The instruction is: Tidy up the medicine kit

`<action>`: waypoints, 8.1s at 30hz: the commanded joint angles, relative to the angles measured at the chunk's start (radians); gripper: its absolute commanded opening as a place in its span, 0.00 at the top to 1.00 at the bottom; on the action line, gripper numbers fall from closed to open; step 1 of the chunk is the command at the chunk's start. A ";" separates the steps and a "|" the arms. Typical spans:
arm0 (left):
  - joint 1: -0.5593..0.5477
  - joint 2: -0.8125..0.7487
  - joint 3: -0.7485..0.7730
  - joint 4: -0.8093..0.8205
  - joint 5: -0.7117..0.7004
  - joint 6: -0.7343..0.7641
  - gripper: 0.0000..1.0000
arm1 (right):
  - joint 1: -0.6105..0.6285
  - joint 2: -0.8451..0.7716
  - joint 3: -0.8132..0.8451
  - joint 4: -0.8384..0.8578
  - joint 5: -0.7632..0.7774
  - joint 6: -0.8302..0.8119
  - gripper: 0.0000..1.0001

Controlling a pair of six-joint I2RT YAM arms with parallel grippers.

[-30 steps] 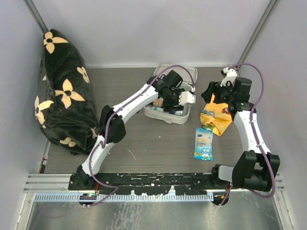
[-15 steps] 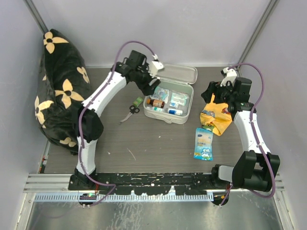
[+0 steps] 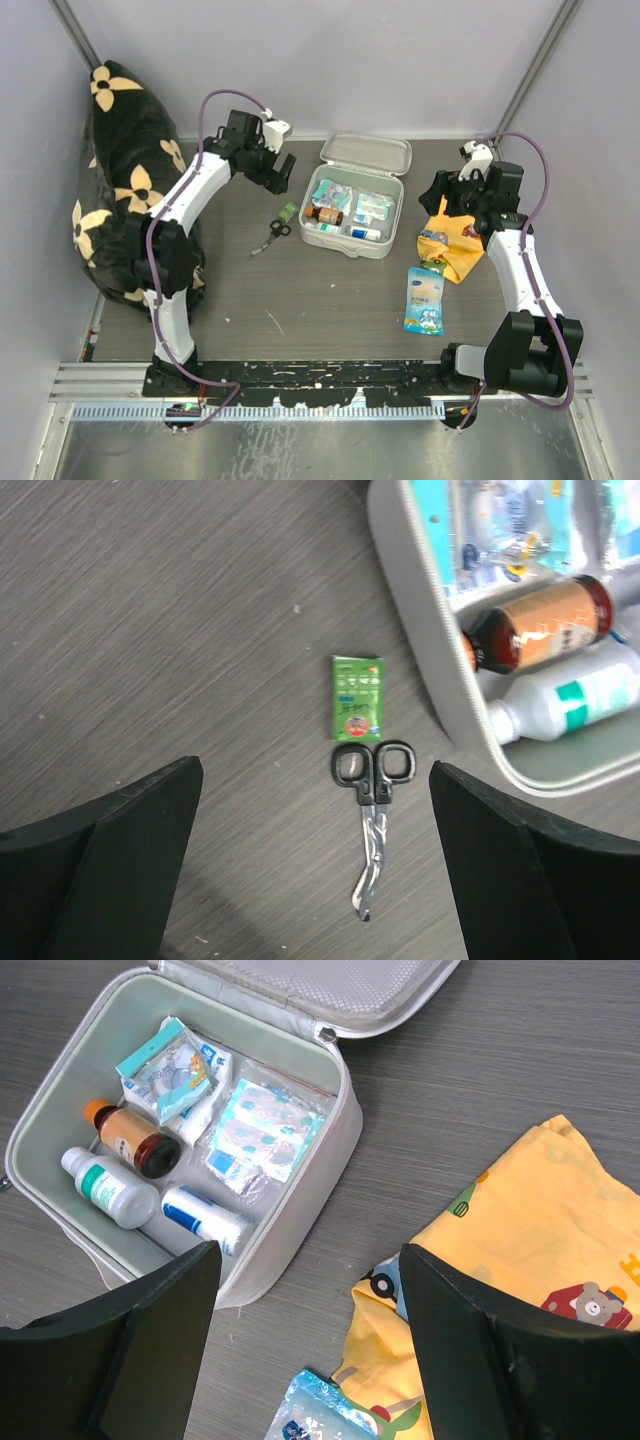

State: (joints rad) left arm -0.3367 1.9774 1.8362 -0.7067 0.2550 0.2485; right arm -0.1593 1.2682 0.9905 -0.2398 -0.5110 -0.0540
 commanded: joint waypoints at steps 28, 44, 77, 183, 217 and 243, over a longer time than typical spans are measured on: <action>-0.015 0.271 0.021 0.060 0.034 -0.069 0.20 | -0.007 -0.015 0.017 0.034 -0.011 -0.012 0.22; -0.045 0.266 -0.005 0.059 -0.027 -0.036 0.56 | -0.007 -0.018 0.020 0.030 -0.019 -0.012 0.22; -0.101 0.027 0.084 0.100 -0.013 0.124 0.69 | -0.008 -0.017 0.023 0.025 -0.029 -0.013 0.21; -0.353 0.015 0.183 -0.043 -0.127 0.284 0.02 | -0.026 -0.037 0.024 0.029 0.121 -0.058 0.00; 0.004 -0.466 -0.711 0.238 0.007 0.109 0.02 | -0.027 -0.054 0.020 0.018 0.040 -0.091 0.00; 0.068 -0.355 -0.710 0.223 0.069 0.069 0.01 | -0.027 -0.081 0.006 0.027 0.014 -0.083 0.00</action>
State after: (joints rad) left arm -0.2726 1.6169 1.0809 -0.4900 0.2852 0.3210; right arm -0.1810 1.2194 0.9886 -0.2485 -0.4820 -0.1299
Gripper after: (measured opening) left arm 0.983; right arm 0.998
